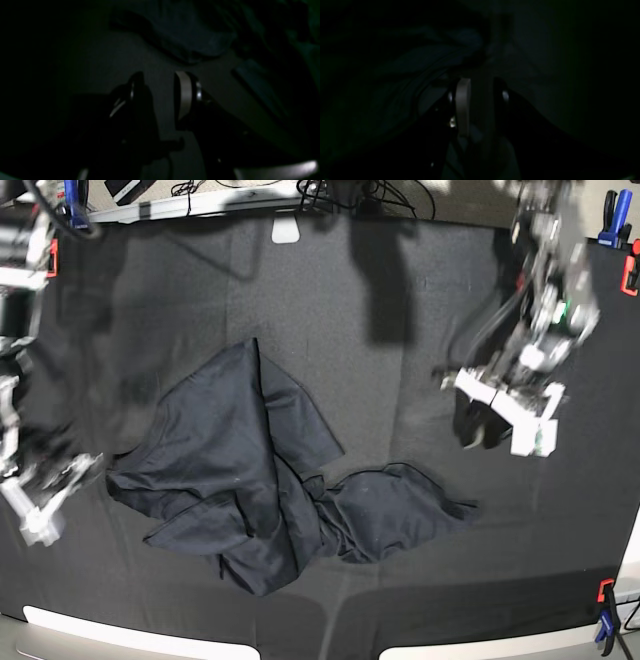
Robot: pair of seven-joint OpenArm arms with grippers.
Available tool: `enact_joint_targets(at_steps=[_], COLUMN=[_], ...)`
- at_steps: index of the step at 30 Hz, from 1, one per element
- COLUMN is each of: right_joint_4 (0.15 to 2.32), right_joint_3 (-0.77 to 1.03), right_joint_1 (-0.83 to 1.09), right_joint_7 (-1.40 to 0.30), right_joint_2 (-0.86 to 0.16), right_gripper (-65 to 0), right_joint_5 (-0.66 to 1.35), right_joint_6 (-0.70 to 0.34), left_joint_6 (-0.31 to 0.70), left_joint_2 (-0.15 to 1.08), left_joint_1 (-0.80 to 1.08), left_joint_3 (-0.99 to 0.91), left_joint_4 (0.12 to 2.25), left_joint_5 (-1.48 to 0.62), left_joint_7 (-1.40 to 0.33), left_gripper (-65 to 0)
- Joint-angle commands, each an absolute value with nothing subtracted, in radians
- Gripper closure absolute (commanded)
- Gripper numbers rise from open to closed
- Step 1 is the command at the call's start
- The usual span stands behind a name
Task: Layout the t-shirt on the table in an organized manner, then fold the t-shirt properly
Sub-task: 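Grasp the shirt edge with the left gripper and pull it outward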
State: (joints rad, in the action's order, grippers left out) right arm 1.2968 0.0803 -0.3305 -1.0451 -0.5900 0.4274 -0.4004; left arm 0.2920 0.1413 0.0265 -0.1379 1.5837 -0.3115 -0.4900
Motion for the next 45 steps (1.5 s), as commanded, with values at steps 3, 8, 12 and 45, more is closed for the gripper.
enact_joint_targets(at_steps=[3, 8, 12, 45], right_joint_4=[1.314, 1.314, 1.313, 1.313], right_joint_3=[0.089, 0.089, 0.089, 0.089], right_joint_1=[-0.323, -0.295, -0.296, -0.296], right_joint_7=[-1.002, -0.999, -1.006, -1.02], right_joint_2=[-0.582, -0.546, -0.54, -0.54], right_gripper=[-14.4, -14.4, -14.4, -14.4], right_joint_5=[0.434, 0.435, 0.435, 0.454], right_joint_6=[-0.416, -0.416, -0.422, -0.423], left_joint_6=[0.293, 0.293, 0.293, 0.468], left_joint_2=[0.147, 0.147, 0.147, 0.396], left_joint_1=[-0.121, -0.338, -0.492, -0.707], left_joint_3=[-0.141, -0.141, -0.141, -0.143], left_joint_4=[1.466, 1.196, 0.958, 0.583], left_joint_5=[-0.311, -0.309, -0.252, -0.485], left_joint_7=[-0.462, -0.516, -0.526, -0.576], left_gripper=[-18.6, -18.6, -22.6, 0.0])
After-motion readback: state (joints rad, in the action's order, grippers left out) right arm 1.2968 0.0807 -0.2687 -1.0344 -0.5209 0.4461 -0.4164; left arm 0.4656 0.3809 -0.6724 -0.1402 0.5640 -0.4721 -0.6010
